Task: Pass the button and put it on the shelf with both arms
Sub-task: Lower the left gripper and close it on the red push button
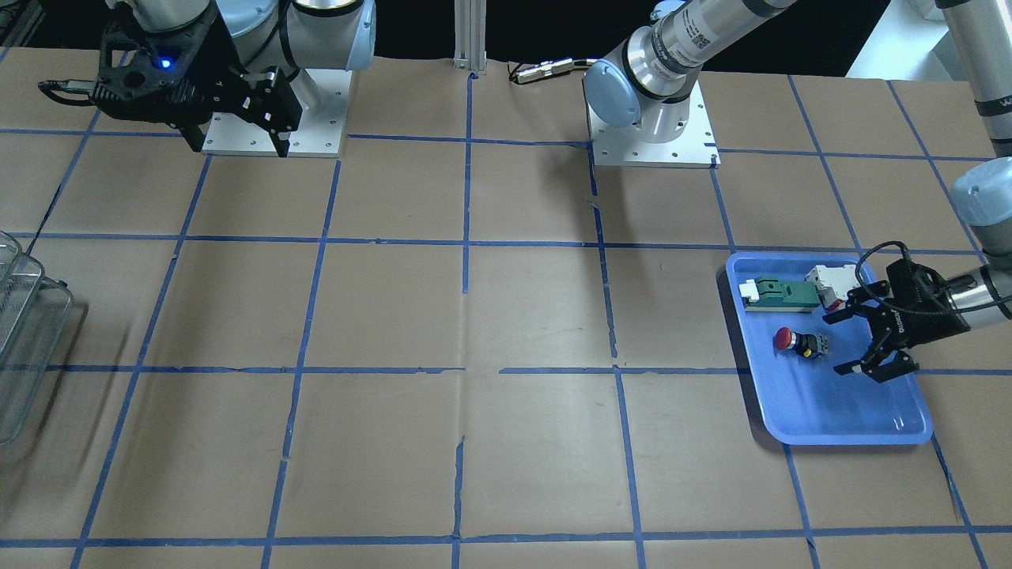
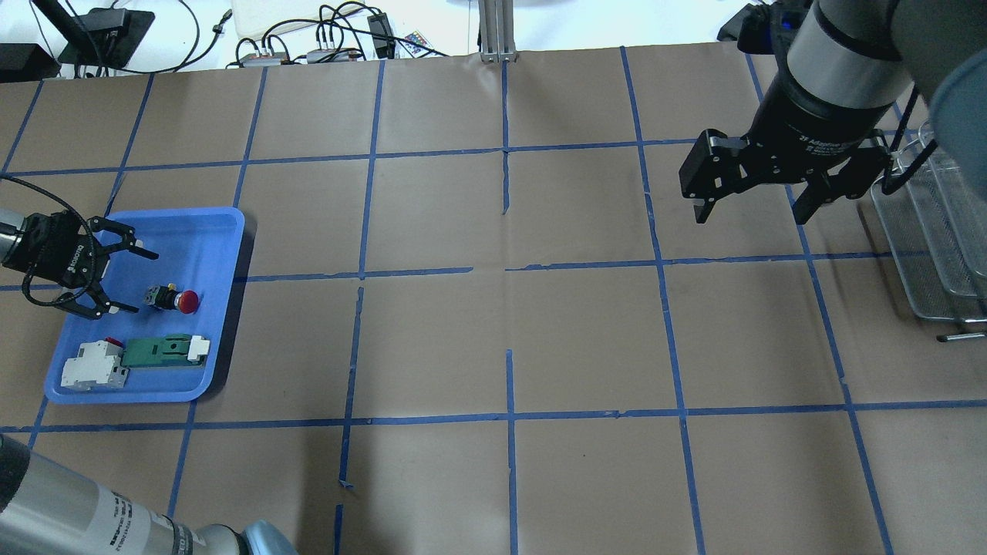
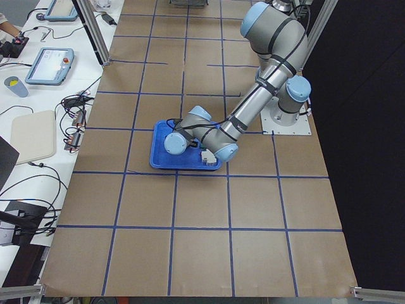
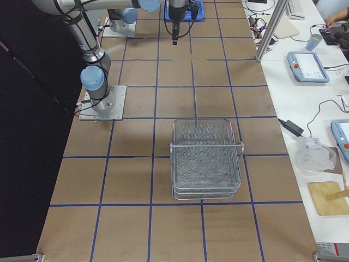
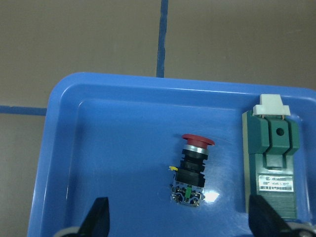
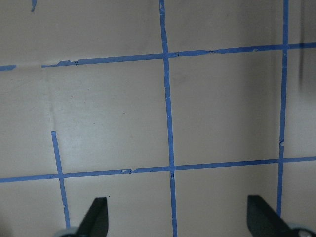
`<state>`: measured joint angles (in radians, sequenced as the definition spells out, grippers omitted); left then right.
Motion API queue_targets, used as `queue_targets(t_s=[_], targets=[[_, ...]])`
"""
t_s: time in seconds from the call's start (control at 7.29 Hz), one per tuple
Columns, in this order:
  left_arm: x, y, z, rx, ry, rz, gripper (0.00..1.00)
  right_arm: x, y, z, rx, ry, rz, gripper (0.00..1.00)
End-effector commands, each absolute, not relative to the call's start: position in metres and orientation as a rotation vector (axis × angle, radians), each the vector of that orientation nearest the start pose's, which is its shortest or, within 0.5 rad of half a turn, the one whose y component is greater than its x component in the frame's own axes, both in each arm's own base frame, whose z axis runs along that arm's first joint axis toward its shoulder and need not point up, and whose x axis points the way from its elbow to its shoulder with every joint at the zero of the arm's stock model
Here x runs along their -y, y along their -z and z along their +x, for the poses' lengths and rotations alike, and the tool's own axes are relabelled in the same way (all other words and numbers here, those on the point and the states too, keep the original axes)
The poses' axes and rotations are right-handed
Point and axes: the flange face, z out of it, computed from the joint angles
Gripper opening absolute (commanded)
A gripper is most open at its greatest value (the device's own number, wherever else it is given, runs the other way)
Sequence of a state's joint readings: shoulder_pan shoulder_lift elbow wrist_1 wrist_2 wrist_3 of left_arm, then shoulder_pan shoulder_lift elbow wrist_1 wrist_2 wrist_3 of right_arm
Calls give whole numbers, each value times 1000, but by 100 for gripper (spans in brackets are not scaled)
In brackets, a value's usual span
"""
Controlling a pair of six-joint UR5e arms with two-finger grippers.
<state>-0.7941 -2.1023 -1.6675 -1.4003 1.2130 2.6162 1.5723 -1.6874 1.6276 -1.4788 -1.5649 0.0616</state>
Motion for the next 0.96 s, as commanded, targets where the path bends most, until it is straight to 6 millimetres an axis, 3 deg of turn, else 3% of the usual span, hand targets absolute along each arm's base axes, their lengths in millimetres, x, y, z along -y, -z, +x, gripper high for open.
queue_targets(t_s=[0.0, 0.41, 0.69, 0.82], targets=[[527, -152, 291, 1691, -464, -2050, 92, 437, -507, 135, -3135, -46, 94, 100], [528, -152, 290, 1690, -471, -2048, 23, 436, -507, 135, -3133, -51, 94, 100], [530, -158, 290, 1705, -470, -2041, 0, 435, -496, 134, -3141, -84, 89, 100], [533, -174, 286, 1723, -454, -2012, 0, 435, -496, 134, -3136, -80, 89, 100]])
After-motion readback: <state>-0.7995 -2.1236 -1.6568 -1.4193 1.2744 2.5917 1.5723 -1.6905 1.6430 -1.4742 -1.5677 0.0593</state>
